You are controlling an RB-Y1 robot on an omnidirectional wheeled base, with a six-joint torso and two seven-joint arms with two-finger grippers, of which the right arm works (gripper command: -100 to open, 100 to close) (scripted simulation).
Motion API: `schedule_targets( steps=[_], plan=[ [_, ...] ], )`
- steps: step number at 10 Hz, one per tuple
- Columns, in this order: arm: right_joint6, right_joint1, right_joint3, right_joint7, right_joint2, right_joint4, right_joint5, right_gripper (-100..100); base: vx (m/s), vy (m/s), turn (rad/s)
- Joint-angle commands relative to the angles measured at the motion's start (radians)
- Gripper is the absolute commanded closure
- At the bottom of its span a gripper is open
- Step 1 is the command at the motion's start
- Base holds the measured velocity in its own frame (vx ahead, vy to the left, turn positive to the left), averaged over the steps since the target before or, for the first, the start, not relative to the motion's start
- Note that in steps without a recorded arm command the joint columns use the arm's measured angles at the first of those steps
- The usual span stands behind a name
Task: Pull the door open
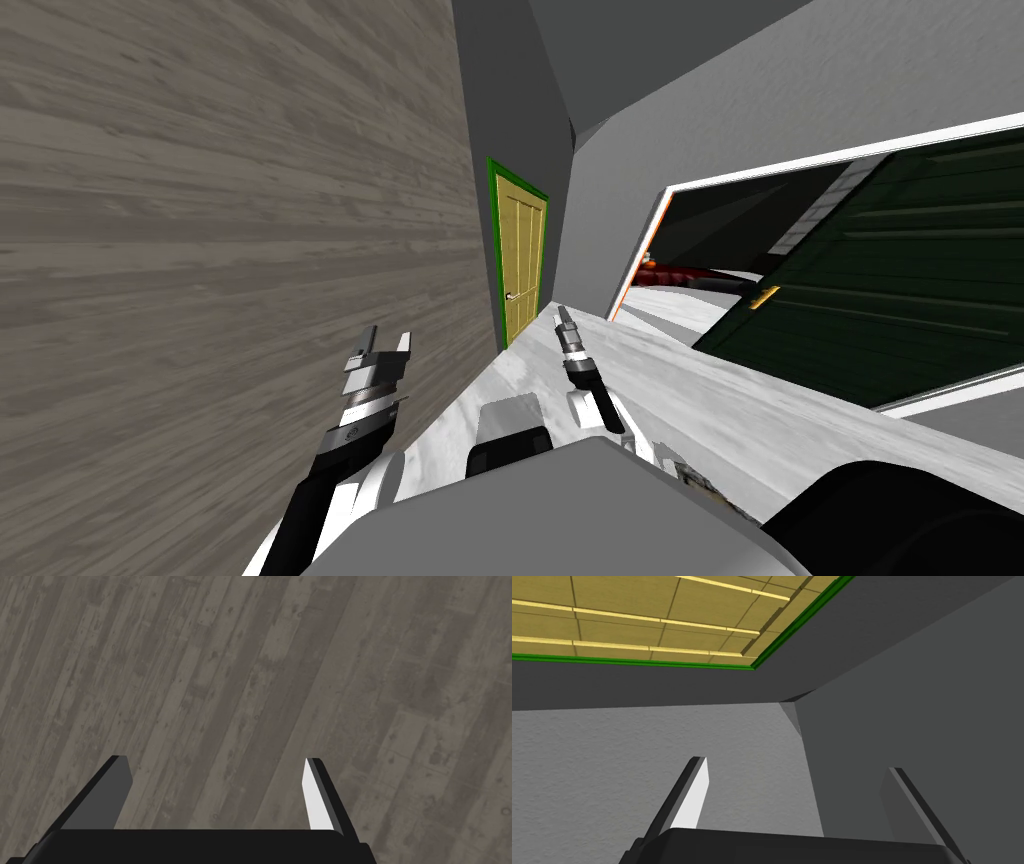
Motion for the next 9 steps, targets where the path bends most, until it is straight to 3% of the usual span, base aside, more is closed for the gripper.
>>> schedule_targets(
  steps=[1, 9],
  plan=[
    [-0.010, -0.011, 0.005, -0.012, -0.015, 0.035, -0.010, -100, 0.116, -0.061, 0.094],
    [-0.076, -0.050, 0.033, -0.057, -0.072, 0.199, -0.048, -100, 0.084, -0.038, 0.091]
  ],
)
